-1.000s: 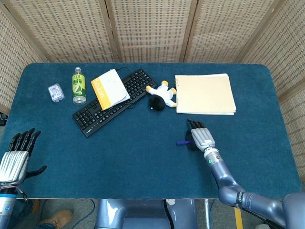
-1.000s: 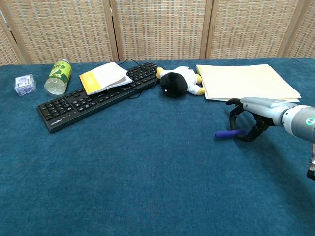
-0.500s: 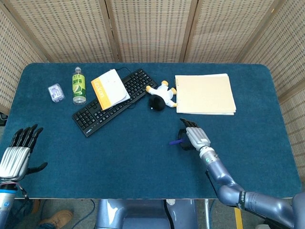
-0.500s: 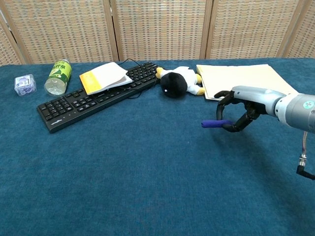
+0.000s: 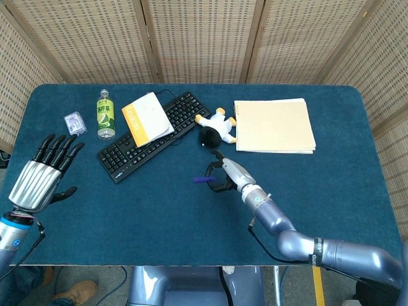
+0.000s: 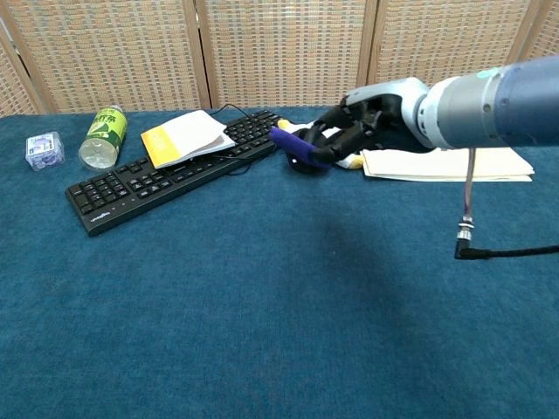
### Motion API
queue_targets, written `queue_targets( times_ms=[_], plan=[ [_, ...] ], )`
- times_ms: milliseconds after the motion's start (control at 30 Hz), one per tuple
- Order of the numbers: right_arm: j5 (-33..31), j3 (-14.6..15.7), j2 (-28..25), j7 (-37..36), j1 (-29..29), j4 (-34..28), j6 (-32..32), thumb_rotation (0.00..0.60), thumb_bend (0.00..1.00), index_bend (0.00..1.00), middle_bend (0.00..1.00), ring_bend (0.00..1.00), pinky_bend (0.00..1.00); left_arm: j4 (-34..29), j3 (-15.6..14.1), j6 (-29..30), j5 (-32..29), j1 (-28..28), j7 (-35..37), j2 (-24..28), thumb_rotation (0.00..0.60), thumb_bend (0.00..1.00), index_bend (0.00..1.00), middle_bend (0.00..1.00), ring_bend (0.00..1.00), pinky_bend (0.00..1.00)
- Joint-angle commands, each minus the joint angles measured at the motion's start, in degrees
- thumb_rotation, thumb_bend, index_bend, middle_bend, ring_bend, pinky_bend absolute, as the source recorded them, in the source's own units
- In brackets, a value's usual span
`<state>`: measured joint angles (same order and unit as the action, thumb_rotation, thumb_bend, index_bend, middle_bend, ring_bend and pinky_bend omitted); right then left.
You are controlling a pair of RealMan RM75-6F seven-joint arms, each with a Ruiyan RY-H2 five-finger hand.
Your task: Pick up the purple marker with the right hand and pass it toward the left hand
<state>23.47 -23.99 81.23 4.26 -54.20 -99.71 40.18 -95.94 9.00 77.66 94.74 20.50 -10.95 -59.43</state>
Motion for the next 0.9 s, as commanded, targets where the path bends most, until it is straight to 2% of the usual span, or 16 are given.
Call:
queue_targets(
  times_ms=[33,200,433,600,900],
  plan=[
    [-6.3,-0.9,-0.5,0.6,-4.8,-1.9,1.1,0.6,0.63,0.61,0.04,0.0,0.0,1.7,0.6,-1.3,1.6,2.3,0.7,-1.3,0.6,0.0,0.0,0.0,0.0,0.0],
    [-12.5,-1.8,1.0,0.0,-9.5,-0.6,2.5,0.6,0.63,0.62,0.04,0.0,0.0,4.1,1.7,-4.0,3.2,7.3,3.9,-4.8,0.6,0.0,0.06,0.0,0.0,0.0],
    [-16.4,-0.5,3.4,1.2,-13.2,1.7,4.5,0.6,0.63,0.62,0.04,0.0,0.0,6.5,2.0,-6.4,3.2,11.6,5.3,-10.1,0.6,0.0,0.17,0.0,0.0,0.0],
    [-16.3,0.4,4.5,1.4,-14.0,2.7,4.5,0.6,0.63,0.63,0.04,0.0,0.0,8.2,2.8,-8.2,1.2,14.7,2.7,-16.6,0.6,0.09,0.27,0.0,0.0,0.0],
    [-16.1,1.1,4.9,1.0,-14.0,3.2,4.6,0.6,0.63,0.63,0.04,0.0,0.0,9.3,2.1,-11.3,-0.1,18.1,-0.7,-22.1,0.6,0.14,0.36,0.0,0.0,0.0]
  ],
)
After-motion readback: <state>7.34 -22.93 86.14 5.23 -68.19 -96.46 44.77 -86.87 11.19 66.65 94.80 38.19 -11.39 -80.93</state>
